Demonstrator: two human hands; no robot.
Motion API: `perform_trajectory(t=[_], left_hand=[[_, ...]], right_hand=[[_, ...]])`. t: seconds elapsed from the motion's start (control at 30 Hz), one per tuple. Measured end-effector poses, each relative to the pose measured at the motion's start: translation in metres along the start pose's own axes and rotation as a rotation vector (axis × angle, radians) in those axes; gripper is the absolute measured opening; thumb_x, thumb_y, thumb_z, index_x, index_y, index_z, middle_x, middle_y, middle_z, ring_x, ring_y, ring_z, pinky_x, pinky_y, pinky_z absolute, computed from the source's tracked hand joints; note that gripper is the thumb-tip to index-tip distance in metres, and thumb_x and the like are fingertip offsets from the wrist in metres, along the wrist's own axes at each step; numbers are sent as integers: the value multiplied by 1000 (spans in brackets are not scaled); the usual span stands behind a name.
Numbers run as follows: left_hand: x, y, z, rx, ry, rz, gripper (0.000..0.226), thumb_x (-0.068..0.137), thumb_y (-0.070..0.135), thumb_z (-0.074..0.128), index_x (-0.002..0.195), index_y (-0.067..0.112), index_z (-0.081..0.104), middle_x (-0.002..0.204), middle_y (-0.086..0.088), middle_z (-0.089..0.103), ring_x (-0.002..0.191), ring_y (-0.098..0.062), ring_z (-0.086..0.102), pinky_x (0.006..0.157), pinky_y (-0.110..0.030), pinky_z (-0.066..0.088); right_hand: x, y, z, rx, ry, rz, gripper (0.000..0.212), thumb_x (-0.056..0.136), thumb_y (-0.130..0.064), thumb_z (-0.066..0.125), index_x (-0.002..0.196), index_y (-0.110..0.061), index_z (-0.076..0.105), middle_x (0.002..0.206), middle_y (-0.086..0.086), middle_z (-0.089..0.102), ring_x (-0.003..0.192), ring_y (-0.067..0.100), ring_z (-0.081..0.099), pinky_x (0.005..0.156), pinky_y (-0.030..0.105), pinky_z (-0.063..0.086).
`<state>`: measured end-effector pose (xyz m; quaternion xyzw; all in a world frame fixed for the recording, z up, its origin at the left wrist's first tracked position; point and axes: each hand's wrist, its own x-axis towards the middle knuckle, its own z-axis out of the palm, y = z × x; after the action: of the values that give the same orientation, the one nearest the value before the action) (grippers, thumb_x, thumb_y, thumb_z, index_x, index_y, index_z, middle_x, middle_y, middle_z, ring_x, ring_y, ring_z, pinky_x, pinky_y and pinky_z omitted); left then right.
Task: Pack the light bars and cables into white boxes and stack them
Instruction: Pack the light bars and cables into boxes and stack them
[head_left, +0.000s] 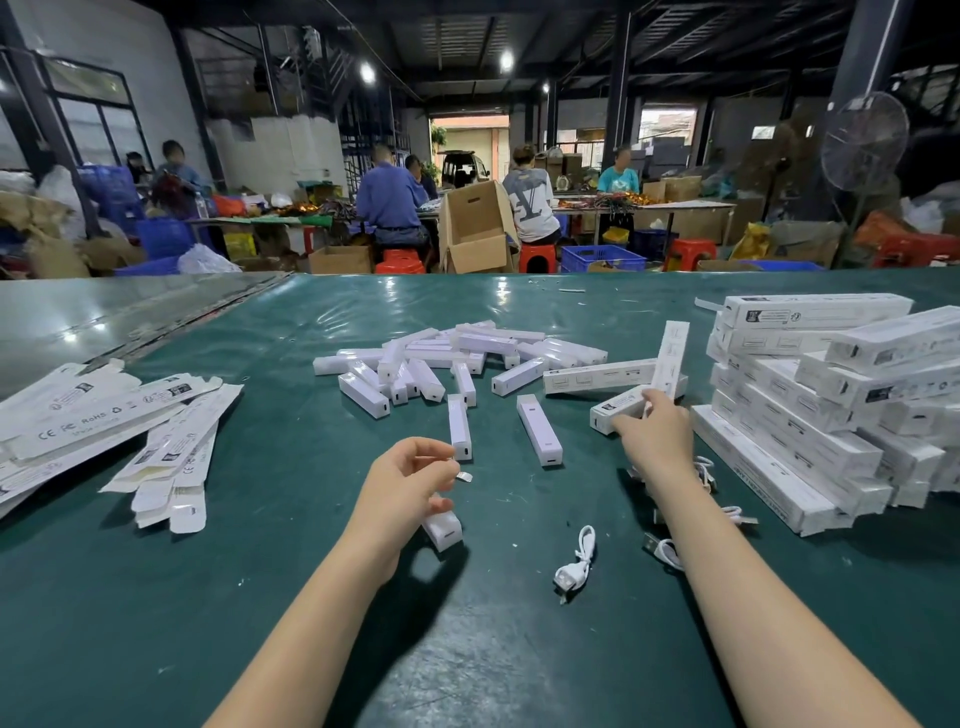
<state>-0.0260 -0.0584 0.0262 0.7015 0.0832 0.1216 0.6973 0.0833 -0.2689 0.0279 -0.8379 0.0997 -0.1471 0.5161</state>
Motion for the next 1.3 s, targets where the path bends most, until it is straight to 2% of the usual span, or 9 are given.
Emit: perform_trajectory(t=[0.1,0.27,0.37,0.47,0.6,0.73,0.87,1.0,1.3], left_hand=[[1,0,-3,3,32,-3,14,87,2,59,81,14,61,76,1,58,70,-11,55,49,-13,47],[9,2,-21,260,176,101,18,83,3,61,76,19,61,79,3,62,80,-17,57,71,-29,49],[17,2,-55,798,502,246,15,78,10,61,89,20,64,110,-4,63,109,-28,50,90,-34,37],[22,-5,-96,1013,673,-59,43,81,21,60,124,22,55,147,-10,31,136,-30,14,110,-51,15],[21,-19,-110,1265,488,-431,46,92,39,38,135,24,41,146,-10,28,136,-31,18,108,-47,17],[27,-16,-104,1237,513,-332,39,86,36,49,123,25,52,131,-10,44,124,-28,36,98,-39,26],[21,-16,-107,1090,673,-314,42,81,27,61,122,22,53,142,-16,26,131,-32,18,107,-43,17],[19,-14,-106,1278,499,-466,49,90,47,43,134,26,44,149,-12,22,135,-35,15,111,-51,12],[14,-1,-67,1393,160,-217,15,88,30,47,102,27,49,119,-5,43,110,-25,49,89,-34,37]], right_hand=[[-1,-2,-1,-12,-38,22,22,81,-15,60,98,-7,48,132,16,31,93,29,43,82,33,36],[-8,-3,2,13,23,-77,50,83,-10,56,132,-9,44,140,13,29,97,25,45,78,22,28],[-17,-10,10,-2,35,-210,37,80,-4,55,117,-7,56,128,13,44,91,23,48,71,21,27],[-32,-15,24,-60,-105,-337,24,78,-2,55,99,-8,64,111,12,56,97,25,52,80,27,37],[-50,-12,40,-123,-217,-473,17,80,-3,54,84,-13,66,92,-2,55,83,15,49,68,22,29],[-55,-9,44,-129,-241,-534,19,79,-2,53,78,-15,67,80,-8,54,73,11,50,66,21,31],[-56,-8,40,-92,-218,-507,23,77,0,53,73,-19,65,69,-10,55,67,11,50,64,23,36],[-55,-4,38,-74,-202,-445,26,77,0,53,69,-24,60,62,-9,57,63,11,50,57,19,33],[-55,-6,39,-49,-179,-413,26,78,-1,54,68,-25,60,58,-9,57,60,12,50,55,19,33]])
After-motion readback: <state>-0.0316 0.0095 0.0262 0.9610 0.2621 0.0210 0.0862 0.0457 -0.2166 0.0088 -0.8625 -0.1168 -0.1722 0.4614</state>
